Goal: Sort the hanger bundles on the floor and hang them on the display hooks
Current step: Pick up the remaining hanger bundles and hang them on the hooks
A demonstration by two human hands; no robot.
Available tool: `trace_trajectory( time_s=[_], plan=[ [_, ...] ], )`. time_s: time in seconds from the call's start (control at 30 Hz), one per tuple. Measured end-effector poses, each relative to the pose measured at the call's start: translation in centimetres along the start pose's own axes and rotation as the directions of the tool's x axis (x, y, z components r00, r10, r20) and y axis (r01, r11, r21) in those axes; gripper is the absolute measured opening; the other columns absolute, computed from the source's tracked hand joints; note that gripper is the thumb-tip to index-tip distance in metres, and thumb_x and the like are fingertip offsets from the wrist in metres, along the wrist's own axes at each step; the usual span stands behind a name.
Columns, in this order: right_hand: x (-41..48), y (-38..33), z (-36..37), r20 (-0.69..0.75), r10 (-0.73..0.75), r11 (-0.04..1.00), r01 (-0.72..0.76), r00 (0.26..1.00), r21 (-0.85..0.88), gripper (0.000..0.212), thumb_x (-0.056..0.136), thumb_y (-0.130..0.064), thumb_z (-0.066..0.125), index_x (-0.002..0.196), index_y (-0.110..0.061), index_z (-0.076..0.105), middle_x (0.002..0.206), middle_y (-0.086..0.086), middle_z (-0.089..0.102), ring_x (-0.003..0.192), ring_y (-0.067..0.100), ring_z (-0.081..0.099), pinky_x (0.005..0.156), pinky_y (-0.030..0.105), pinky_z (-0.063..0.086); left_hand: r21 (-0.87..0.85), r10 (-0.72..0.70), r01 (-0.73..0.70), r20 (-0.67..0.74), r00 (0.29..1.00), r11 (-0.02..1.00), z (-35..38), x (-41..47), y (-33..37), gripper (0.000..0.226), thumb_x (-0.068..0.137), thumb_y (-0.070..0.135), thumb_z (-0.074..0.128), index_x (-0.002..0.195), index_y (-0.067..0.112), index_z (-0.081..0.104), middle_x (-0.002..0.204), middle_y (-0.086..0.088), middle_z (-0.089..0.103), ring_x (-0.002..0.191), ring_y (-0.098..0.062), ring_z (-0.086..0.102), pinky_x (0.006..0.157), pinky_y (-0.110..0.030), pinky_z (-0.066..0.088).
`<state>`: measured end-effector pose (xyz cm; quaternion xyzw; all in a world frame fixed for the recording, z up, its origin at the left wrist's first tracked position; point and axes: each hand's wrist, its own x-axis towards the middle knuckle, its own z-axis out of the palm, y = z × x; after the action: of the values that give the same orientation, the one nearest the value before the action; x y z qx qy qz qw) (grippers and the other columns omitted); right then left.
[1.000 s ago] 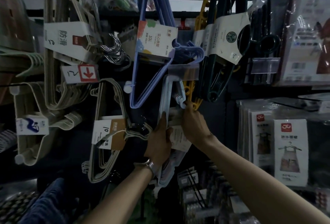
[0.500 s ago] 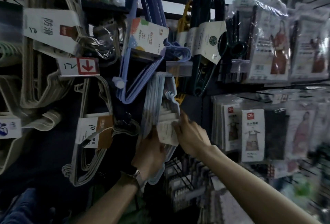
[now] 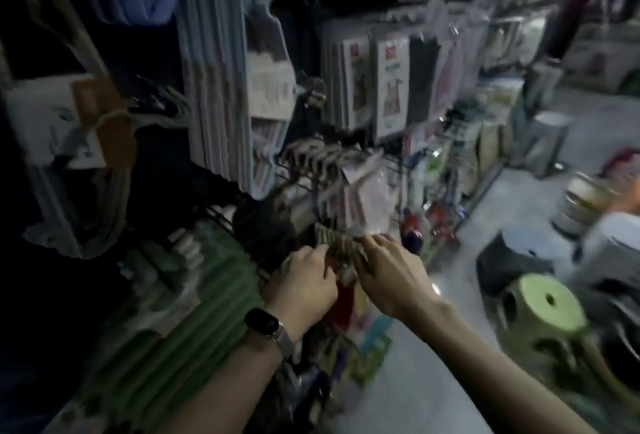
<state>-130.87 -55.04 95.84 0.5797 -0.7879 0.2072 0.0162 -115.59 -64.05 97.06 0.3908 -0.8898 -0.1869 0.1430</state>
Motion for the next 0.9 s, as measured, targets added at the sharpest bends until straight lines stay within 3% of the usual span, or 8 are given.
trace_trajectory(
  time_s=[0.07, 0.17, 0.3, 0.47, 0.6, 0.73, 0.9],
  plan=[
    [-5.7, 1.5, 2.1, 0.081, 0.134, 0.991, -0.133, 0.988, -0.019, 0.045, 0.104, -0.049, 0.032, 0.119, -0.019, 0.063, 0.118, 0.001, 0.066, 0.114, 0.026, 0.058, 0.086, 0.043, 0.053, -0.019, 0.034, -0.032, 0.122, 0.992, 0.999, 3.4, -2.6, 0.2, 0.046, 0.102, 0.033, 0.047, 0.147, 0.023, 0.05, 0.139, -0.004, 0.056, 0.127, -0.028, 0.054, 0.101, -0.043, 0.051],
    [-14.9, 3.5, 5.1, 0.177, 0.368, 0.928, -0.371, 0.913, -0.018, 0.04, 0.107, -0.046, 0.037, 0.123, -0.02, 0.063, 0.123, 0.001, 0.066, 0.121, 0.025, 0.057, 0.09, 0.044, 0.053, -0.012, 0.1, -0.1, 0.279, 0.955, 0.995, 8.6, -7.3, 1.2, 0.043, 0.103, 0.032, 0.045, 0.144, 0.022, 0.051, 0.133, -0.002, 0.057, 0.122, -0.027, 0.054, 0.096, -0.044, 0.052],
    [-26.9, 4.9, 7.1, 0.269, 0.625, 0.769, -0.636, 0.732, -0.056, 0.039, 0.107, -0.045, 0.038, 0.132, -0.024, 0.06, 0.132, 0.001, 0.064, 0.126, 0.025, 0.055, 0.095, 0.041, 0.05, -0.028, 0.206, -0.217, 0.451, 0.868, 0.976, 15.2, -13.8, 3.7, 0.048, 0.101, 0.031, 0.047, 0.148, 0.023, 0.05, 0.137, -0.003, 0.058, 0.124, -0.025, 0.055, 0.099, -0.039, 0.05],
    [-41.1, 5.0, 6.5, 0.302, 0.833, 0.5, -0.864, 0.463, -0.054, 0.043, 0.108, -0.044, 0.038, 0.137, -0.02, 0.06, 0.135, 0.003, 0.066, 0.123, 0.027, 0.059, 0.093, 0.039, 0.051, -0.114, 0.299, -0.308, 0.687, 0.662, 0.944, 21.4, -23.8, 8.1, 0.05, 0.102, 0.033, 0.049, 0.151, 0.024, 0.049, 0.146, -0.003, 0.057, 0.131, -0.022, 0.055, 0.104, -0.037, 0.049],
    [-52.4, 3.0, 5.8, 0.297, 0.931, 0.221, -0.975, 0.211, 0.003, 0.038, 0.107, -0.043, 0.04, 0.119, -0.016, 0.064, 0.121, 0.009, 0.068, 0.107, 0.032, 0.065, 0.082, 0.039, 0.05, -0.141, 0.362, -0.434, 0.798, 0.482, 0.89, 24.9, -32.3, 12.1, 0.048, 0.104, 0.035, 0.049, 0.15, 0.026, 0.047, 0.141, 0.0, 0.06, 0.123, -0.02, 0.06, 0.098, -0.037, 0.052],
    [-62.8, 0.2, 6.1, 0.308, 0.951, -0.007, -0.997, 0.016, 0.075, 0.034, 0.106, -0.043, 0.041, 0.101, -0.015, 0.059, 0.1, 0.007, 0.067, 0.092, 0.031, 0.063, 0.073, 0.039, 0.05, -0.198, 0.415, -0.583, 0.87, 0.265, 0.788, 27.3, -40.8, 16.1, 0.048, 0.105, 0.034, 0.046, 0.152, 0.023, 0.043, 0.144, -0.001, 0.057, 0.128, -0.019, 0.056, 0.1, -0.034, 0.05],
    [-72.4, -2.5, 5.3, 0.258, 0.955, -0.181, -0.976, -0.146, 0.118, 0.036, 0.107, -0.041, 0.041, 0.121, -0.016, 0.064, 0.118, 0.008, 0.068, 0.105, 0.029, 0.065, 0.079, 0.035, 0.048, -0.235, 0.427, -0.718, 0.899, 0.095, 0.655, 30.4, -49.1, 20.6, 0.049, 0.104, 0.035, 0.047, 0.151, 0.024, 0.045, 0.142, -0.002, 0.059, 0.122, -0.021, 0.06, 0.099, -0.039, 0.053]
  ],
)
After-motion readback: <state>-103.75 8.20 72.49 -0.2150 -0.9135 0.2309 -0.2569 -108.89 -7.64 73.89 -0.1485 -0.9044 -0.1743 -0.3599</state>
